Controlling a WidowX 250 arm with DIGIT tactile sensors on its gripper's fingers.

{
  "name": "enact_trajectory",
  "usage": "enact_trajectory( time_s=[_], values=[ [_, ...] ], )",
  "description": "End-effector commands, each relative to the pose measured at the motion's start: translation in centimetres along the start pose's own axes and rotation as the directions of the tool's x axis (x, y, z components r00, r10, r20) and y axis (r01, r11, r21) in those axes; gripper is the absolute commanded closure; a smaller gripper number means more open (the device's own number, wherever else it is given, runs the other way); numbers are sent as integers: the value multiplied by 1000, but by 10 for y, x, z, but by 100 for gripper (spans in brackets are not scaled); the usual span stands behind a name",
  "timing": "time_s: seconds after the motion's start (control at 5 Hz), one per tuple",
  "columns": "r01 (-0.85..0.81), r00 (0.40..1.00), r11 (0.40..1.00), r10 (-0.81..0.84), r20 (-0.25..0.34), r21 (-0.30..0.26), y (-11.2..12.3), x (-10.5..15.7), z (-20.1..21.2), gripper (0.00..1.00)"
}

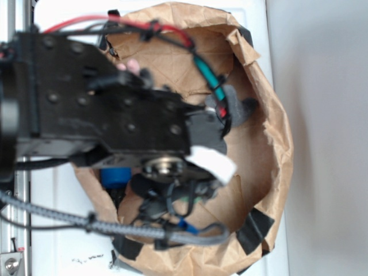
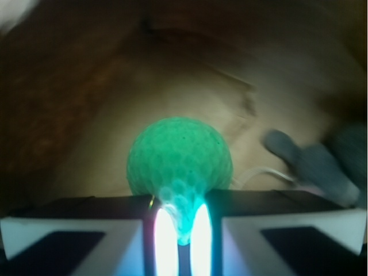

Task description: Grab the green ball.

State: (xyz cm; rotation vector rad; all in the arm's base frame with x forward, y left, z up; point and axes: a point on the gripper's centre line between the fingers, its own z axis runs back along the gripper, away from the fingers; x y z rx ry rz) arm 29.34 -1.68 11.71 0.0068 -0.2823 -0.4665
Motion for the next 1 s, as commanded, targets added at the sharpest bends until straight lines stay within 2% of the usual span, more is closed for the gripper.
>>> enact_trajectory(
  time_s=[0.0, 0.2, 0.4, 0.6, 0.8],
  values=[
    [-237, 944, 968, 250, -216, 87, -10, 16, 50, 100],
    [-306, 921, 947, 320, -221, 99, -5, 8, 64, 100],
    [-309, 932, 944, 325, -162, 119, -6, -5, 76, 100],
    [-318, 943, 935, 329, -46, 154, -5, -17, 90, 100],
    [-306, 948, 929, 317, -17, 207, -9, -16, 86, 100]
  ],
)
